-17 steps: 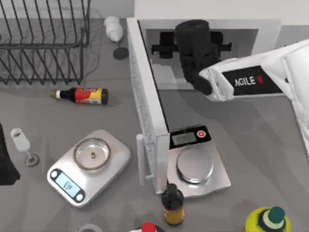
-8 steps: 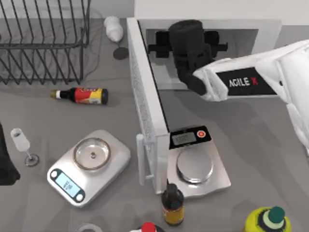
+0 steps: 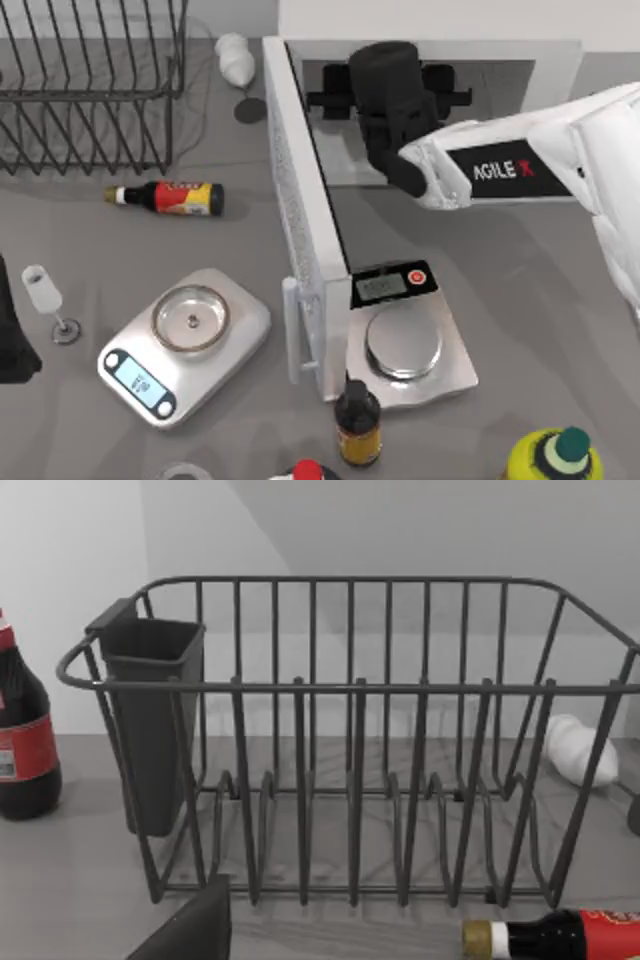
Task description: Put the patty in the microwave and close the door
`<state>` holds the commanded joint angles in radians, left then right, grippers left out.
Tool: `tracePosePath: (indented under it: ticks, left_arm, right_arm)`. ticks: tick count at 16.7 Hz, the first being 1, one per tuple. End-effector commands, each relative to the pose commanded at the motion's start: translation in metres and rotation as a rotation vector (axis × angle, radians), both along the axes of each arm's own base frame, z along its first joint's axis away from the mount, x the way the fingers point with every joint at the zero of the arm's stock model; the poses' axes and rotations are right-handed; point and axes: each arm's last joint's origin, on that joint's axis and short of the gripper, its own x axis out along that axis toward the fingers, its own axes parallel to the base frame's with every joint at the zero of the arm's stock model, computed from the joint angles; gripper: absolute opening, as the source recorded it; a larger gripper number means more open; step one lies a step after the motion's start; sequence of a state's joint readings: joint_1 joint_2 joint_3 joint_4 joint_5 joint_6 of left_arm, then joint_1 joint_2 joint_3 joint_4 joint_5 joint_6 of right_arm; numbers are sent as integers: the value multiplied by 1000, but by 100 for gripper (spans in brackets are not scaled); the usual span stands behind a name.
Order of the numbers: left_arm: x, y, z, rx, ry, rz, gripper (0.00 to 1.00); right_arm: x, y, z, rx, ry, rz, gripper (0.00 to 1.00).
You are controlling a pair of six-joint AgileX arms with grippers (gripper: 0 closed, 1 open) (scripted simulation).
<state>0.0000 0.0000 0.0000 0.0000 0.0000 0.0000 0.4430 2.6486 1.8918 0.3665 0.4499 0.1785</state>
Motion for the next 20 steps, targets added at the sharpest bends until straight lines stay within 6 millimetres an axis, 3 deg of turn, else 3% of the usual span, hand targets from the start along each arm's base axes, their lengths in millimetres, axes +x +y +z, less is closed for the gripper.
tracePosePath:
  ticks: [7, 15, 16, 20]
  left_arm:
    - [0, 0, 0, 0, 0, 0, 100]
    - [0, 0, 0, 0, 0, 0, 100]
    - [0, 0, 0, 0, 0, 0, 100]
    - [0, 0, 0, 0, 0, 0, 100]
  right_arm:
    - [0, 0, 0, 0, 0, 0, 98]
    - [0, 0, 0, 0, 0, 0, 100]
    - [-39, 25, 15, -11, -33, -14, 100]
    - [-55, 32, 20, -2, -43, -14, 100]
